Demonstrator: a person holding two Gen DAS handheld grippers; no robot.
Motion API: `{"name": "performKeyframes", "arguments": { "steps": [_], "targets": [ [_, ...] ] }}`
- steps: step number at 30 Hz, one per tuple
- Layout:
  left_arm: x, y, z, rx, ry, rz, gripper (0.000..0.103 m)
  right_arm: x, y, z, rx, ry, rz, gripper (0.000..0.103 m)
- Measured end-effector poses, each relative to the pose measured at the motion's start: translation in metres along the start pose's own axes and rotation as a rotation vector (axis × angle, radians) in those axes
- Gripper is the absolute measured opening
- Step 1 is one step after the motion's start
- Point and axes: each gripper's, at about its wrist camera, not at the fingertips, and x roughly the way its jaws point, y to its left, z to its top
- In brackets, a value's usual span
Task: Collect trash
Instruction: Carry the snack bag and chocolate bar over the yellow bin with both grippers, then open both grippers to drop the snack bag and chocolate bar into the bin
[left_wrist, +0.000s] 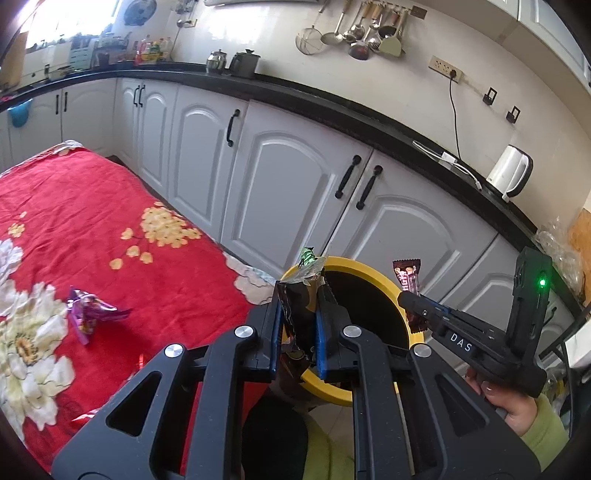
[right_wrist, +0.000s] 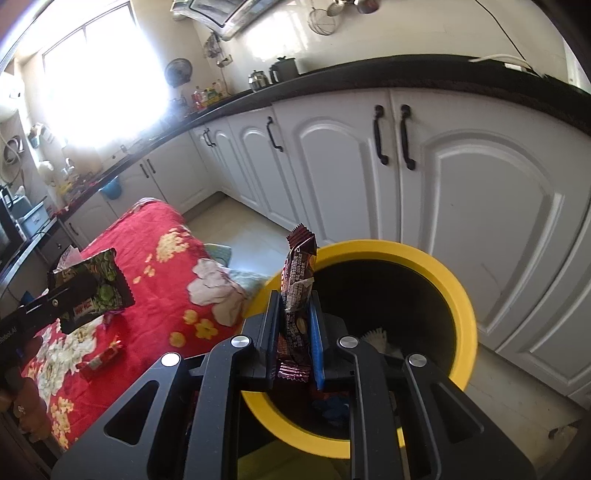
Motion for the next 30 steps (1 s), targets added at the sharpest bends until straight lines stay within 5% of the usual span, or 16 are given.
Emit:
{"name": "performKeyframes", "arguments": {
  "steps": [27, 30],
  "targets": [
    [0.086, -0.043, -0.019, 0.072, 0.139, -0.036, 0.010, 0.033, -0.058, -0.034, 0.110, 0.099, -0.039, 0.017],
    [0.096, -0.043, -0.020, 0.066, 0.163, -0.047, 0.015, 0.035, -0.064, -0.036, 0.127, 0.105, -0.045, 0.029]
  ]
}}
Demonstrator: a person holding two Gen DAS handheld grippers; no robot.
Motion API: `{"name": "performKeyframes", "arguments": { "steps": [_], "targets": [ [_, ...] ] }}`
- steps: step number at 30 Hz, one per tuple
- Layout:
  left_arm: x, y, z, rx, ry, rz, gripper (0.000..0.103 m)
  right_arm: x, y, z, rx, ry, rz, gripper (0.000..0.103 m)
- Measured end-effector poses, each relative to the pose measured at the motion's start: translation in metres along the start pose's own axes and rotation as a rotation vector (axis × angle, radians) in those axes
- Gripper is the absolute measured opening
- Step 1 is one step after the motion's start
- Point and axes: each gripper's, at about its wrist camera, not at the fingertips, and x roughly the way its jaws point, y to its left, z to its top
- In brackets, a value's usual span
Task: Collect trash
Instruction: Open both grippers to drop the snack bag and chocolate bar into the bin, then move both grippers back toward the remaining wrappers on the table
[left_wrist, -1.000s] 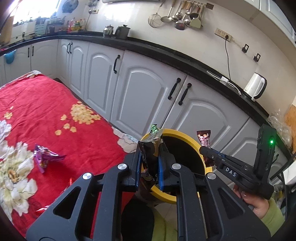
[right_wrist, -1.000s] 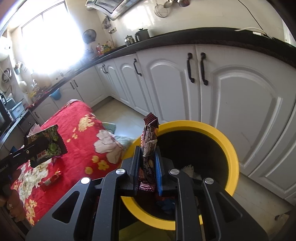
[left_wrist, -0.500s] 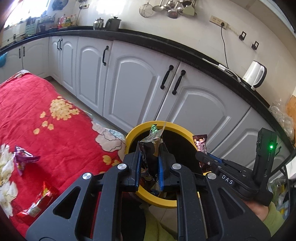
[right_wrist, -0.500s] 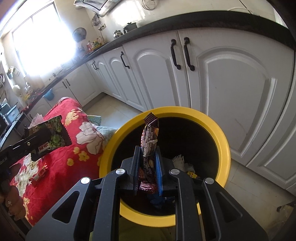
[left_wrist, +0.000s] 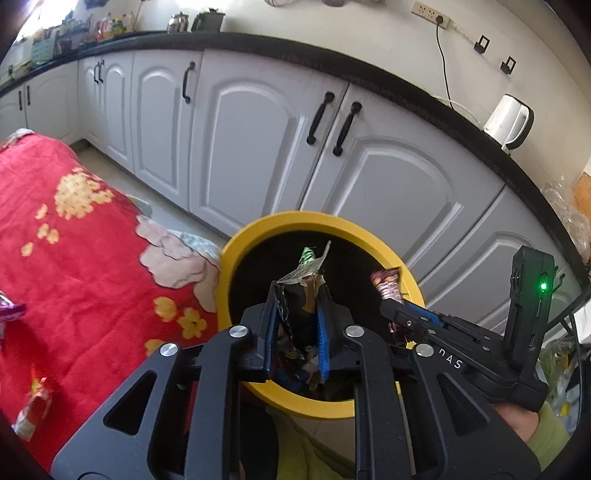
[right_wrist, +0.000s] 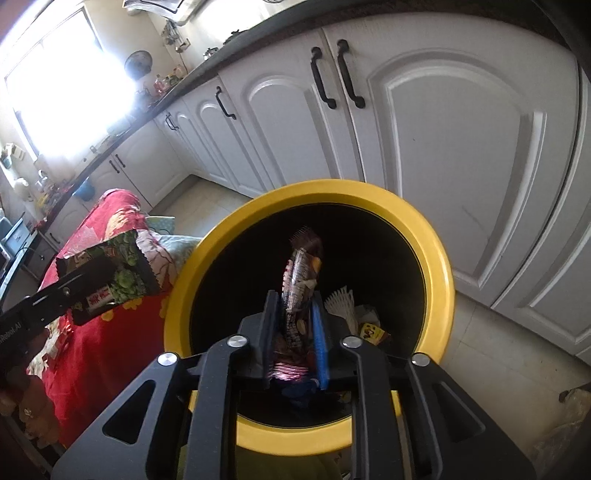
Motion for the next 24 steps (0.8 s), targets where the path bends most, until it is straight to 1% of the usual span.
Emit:
{"name": "performKeyframes", "arguments": {
  "steps": [1, 2, 3, 4, 5, 6, 8, 9, 12, 18, 24],
  "targets": [
    [0.002, -0.001, 0.000, 0.000, 0.002, 0.001, 0.017, 0.000, -0.002, 0.000, 0.008, -0.001, 0.001, 0.033],
    [0.003, -0.001, 0.000, 0.000, 0.005, -0.002, 0.023, 0.000, -0.004, 0.000, 0.013, -0.002, -0.002, 0.033],
    [0.004, -0.001, 0.000, 0.000, 0.004, -0.003, 0.029, -0.001, -0.005, 0.000, 0.019, -0.003, -0.005, 0.035],
    [0.003, -0.001, 0.000, -0.002, 0.002, -0.005, 0.033, -0.001, -0.007, 0.001, 0.023, -0.005, -0.006, 0.038],
    [0.003, -0.001, 0.000, -0.003, 0.001, -0.004, 0.042, -0.002, -0.008, 0.001, 0.027, -0.008, -0.006, 0.041],
    [0.002, 0.000, 0.000, -0.004, -0.001, -0.003, 0.050, -0.002, -0.008, 0.001, 0.032, -0.010, -0.008, 0.043],
    [0.000, 0.002, -0.001, -0.010, -0.009, 0.004, 0.057, -0.003, -0.007, 0.001, 0.030, -0.012, -0.004, 0.043],
    [-0.001, 0.003, -0.001, -0.014, -0.014, 0.008, 0.063, -0.004, -0.006, 0.001, 0.028, -0.013, -0.002, 0.043],
    [-0.012, 0.011, 0.000, -0.031, -0.042, 0.028, 0.076, -0.007, 0.005, 0.002, 0.012, -0.021, 0.018, 0.046],
    [-0.047, 0.034, 0.004, -0.070, -0.117, 0.092, 0.088, -0.015, 0.035, 0.003, -0.043, -0.029, 0.064, 0.049],
    [-0.084, 0.066, 0.008, -0.122, -0.190, 0.164, 0.091, -0.017, 0.073, -0.001, -0.110, -0.020, 0.108, 0.051]
  ]
}}
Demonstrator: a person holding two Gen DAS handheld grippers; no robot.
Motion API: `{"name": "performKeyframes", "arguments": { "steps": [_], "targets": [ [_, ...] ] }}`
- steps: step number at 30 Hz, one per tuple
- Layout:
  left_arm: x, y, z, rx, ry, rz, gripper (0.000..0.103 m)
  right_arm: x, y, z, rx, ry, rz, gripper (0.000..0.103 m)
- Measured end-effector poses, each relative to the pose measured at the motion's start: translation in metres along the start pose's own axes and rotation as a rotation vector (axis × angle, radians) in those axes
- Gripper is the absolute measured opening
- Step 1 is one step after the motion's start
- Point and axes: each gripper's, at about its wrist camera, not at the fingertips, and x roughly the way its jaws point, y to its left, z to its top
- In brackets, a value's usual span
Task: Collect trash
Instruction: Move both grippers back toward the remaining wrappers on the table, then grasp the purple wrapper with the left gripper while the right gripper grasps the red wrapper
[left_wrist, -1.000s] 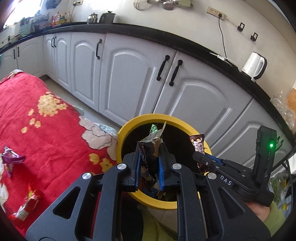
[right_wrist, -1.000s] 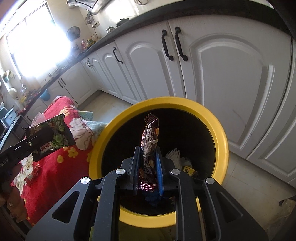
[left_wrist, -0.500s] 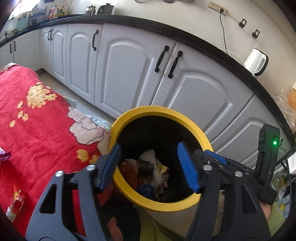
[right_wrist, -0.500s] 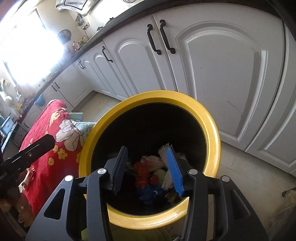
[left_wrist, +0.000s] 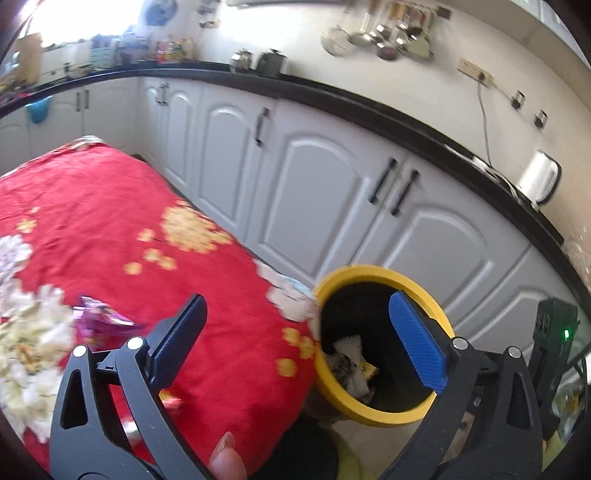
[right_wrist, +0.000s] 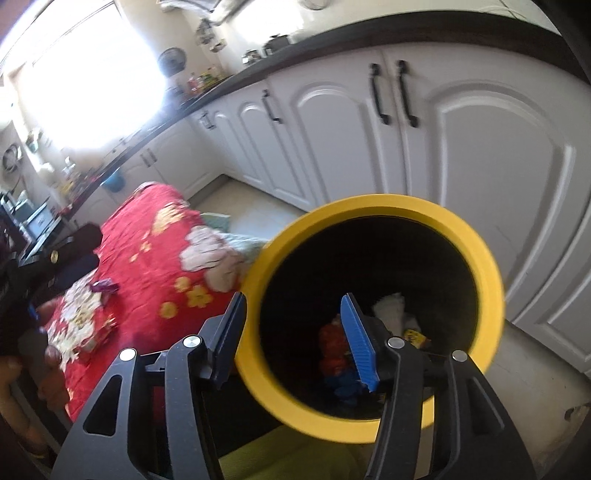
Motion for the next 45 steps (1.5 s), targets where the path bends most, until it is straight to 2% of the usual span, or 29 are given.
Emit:
{"name": "performKeyframes", "arguments": {
  "steps": [10, 22, 29, 35, 38, 42, 45],
  "targets": [
    [-0.036, 0.055, 0.009, -0.089, -0.058, 0.073, 0.092, 0.006, 0.065, -0.004, -0.098, 0.025, 0.068, 0.056],
    [-0.053, 0.108, 0.011, -0.192, -0.047, 0.128, 0.092, 0.023, 0.140, -0.014, -0.174, 0.099, 0.166, 0.060],
    [-0.048, 0.145, 0.007, -0.289, -0.018, 0.126, 0.092, 0.050, 0.173, -0.024, -0.187, 0.187, 0.204, 0.060],
    [-0.035, 0.170, -0.002, -0.398, 0.028, 0.074, 0.092, 0.072, 0.188, -0.025, -0.160, 0.245, 0.230, 0.060],
    [-0.026, 0.176, -0.005, -0.432, 0.052, 0.043, 0.086, 0.085, 0.193, -0.025, -0.156, 0.270, 0.233, 0.051],
    [-0.012, 0.178, -0.008, -0.457, 0.094, 0.009, 0.079, 0.093, 0.199, -0.027, -0.173, 0.272, 0.235, 0.024],
    [0.000, 0.178, -0.011, -0.471, 0.132, -0.014, 0.074, 0.094, 0.199, -0.029, -0.193, 0.255, 0.226, 0.016]
  ]
}}
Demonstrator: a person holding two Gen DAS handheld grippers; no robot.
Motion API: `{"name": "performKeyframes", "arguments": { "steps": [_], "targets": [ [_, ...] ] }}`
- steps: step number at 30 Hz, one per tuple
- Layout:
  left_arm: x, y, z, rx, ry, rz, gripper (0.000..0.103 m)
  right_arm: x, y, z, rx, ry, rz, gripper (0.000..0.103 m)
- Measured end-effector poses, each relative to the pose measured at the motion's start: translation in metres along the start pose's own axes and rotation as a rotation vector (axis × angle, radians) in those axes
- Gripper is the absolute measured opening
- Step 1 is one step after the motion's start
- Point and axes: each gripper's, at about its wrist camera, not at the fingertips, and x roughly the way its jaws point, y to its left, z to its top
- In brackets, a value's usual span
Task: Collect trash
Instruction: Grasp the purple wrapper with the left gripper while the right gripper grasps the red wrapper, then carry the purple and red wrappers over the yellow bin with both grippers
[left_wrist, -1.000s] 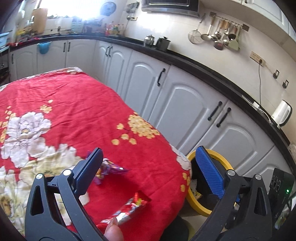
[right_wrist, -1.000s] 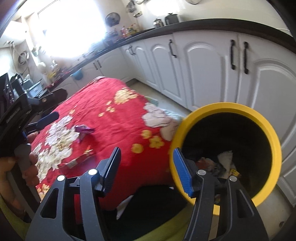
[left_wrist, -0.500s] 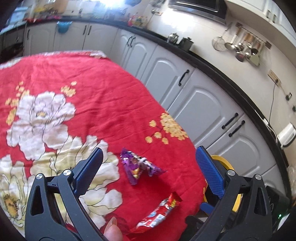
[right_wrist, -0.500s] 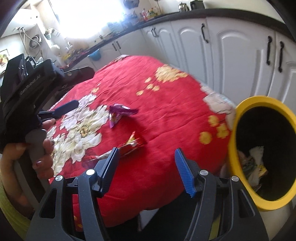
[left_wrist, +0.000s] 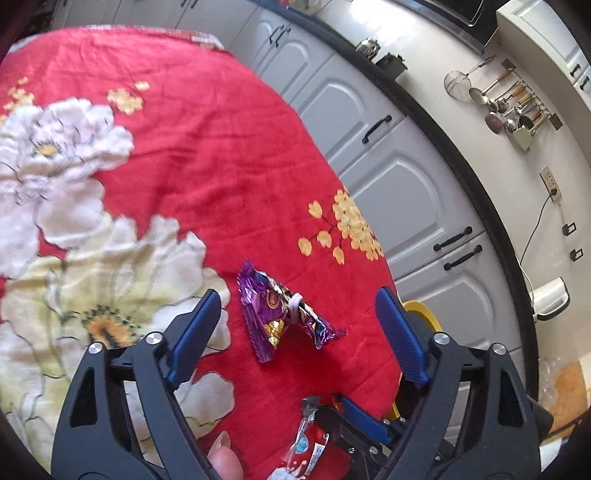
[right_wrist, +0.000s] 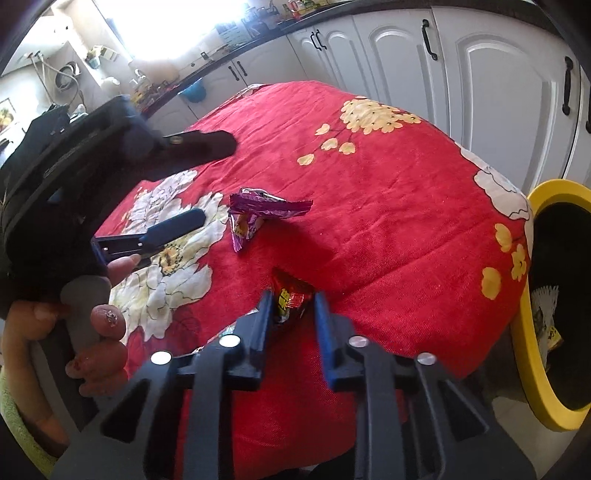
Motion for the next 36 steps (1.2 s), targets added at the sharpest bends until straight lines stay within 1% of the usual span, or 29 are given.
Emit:
{"name": "performKeyframes", "arguments": {
  "steps": [1, 3, 4, 6, 7, 8, 9, 12, 16, 18, 25, 31, 36],
  "targets": [
    [0.003, 0.000, 0.000, 0.003, 0.010, 0.005, 0.071, -0.001, 0.000, -0.001, -0.003, -0.004, -0.001, 0.014],
    [0.011, -0.001, -0.003, 0.006, 0.027, 0.021, 0.060, -0.003, -0.002, -0.002, -0.005, -0.016, -0.009, 0.013],
    [0.014, -0.001, -0.005, 0.007, 0.034, 0.019, 0.057, -0.005, -0.004, -0.002, -0.003, -0.023, -0.014, 0.012],
    [0.020, -0.002, -0.007, 0.021, 0.046, 0.039, 0.044, -0.010, -0.010, -0.002, 0.000, -0.040, -0.034, 0.012],
    [0.021, -0.003, -0.008, 0.032, 0.044, 0.048, 0.044, -0.013, -0.013, -0.002, 0.000, -0.048, -0.041, 0.012],
    [0.022, -0.004, -0.009, 0.041, 0.040, 0.052, 0.039, -0.015, -0.015, -0.003, 0.002, -0.054, -0.049, 0.012],
    [0.023, -0.005, -0.010, 0.055, 0.037, 0.063, 0.032, -0.019, -0.020, -0.003, 0.007, -0.064, -0.059, 0.012],
    [0.024, -0.008, -0.013, 0.076, 0.036, 0.068, 0.019, -0.030, -0.032, -0.004, 0.024, -0.095, -0.084, 0.011],
    [0.024, -0.019, -0.016, 0.129, 0.025, 0.081, 0.014, -0.045, -0.052, -0.002, 0.060, -0.139, -0.110, 0.011],
    [0.024, -0.026, -0.020, 0.140, 0.029, 0.060, 0.013, -0.051, -0.060, -0.002, 0.074, -0.159, -0.123, 0.011],
    [0.022, -0.063, -0.031, 0.214, 0.020, 0.024, 0.013, -0.085, -0.100, 0.002, 0.150, -0.243, -0.175, 0.011],
    [0.022, -0.099, -0.040, 0.286, 0.013, -0.010, 0.013, -0.110, -0.137, 0.000, 0.220, -0.292, -0.217, 0.011],
    [0.024, -0.125, -0.048, 0.332, 0.010, -0.031, 0.013, -0.126, -0.158, -0.003, 0.257, -0.324, -0.246, 0.011]
  ]
}}
